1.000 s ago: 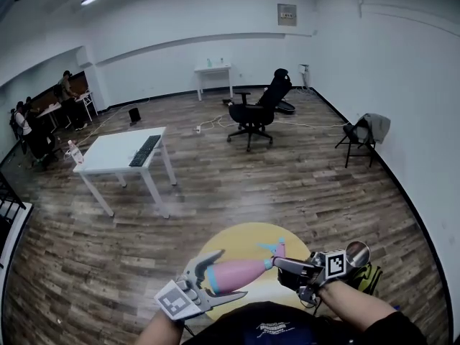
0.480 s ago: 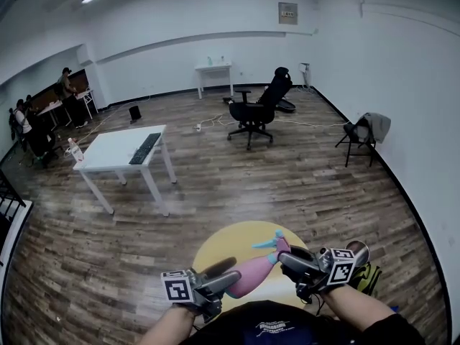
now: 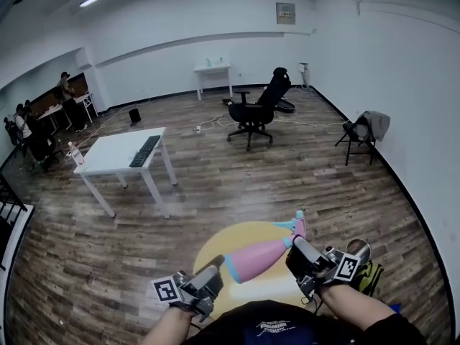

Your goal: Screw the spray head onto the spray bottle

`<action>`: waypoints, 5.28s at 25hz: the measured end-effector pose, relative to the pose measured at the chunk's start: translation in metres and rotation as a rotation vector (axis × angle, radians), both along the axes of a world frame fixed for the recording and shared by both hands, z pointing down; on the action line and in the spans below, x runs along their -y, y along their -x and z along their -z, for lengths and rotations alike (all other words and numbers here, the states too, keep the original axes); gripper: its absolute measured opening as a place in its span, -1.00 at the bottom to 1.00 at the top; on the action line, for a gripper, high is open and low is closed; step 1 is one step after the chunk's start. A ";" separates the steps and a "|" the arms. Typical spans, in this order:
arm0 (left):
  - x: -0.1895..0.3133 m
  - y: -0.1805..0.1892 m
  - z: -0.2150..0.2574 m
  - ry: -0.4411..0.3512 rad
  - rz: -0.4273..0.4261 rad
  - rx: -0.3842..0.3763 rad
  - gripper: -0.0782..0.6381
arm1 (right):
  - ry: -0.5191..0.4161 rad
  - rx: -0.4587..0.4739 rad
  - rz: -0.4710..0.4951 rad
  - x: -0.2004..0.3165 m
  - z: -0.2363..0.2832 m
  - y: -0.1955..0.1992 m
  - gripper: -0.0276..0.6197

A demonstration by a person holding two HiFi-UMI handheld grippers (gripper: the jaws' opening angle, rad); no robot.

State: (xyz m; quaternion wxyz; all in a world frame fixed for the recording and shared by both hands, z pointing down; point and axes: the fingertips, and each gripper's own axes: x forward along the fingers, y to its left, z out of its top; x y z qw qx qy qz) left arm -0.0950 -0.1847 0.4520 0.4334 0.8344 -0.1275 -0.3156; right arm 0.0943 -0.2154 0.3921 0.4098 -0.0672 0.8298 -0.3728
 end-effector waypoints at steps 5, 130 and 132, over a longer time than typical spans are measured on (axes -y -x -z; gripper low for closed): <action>-0.013 -0.032 -0.001 -0.011 -0.089 -0.034 0.64 | -0.053 -0.100 -0.035 -0.001 -0.003 0.019 -0.57; -0.052 -0.030 0.005 -0.833 0.107 0.707 0.63 | -0.196 -0.653 0.424 -0.070 -0.061 0.076 -0.02; -0.055 -0.034 0.003 -0.848 0.087 0.738 0.63 | -0.232 -0.679 0.410 -0.073 -0.058 0.079 -0.18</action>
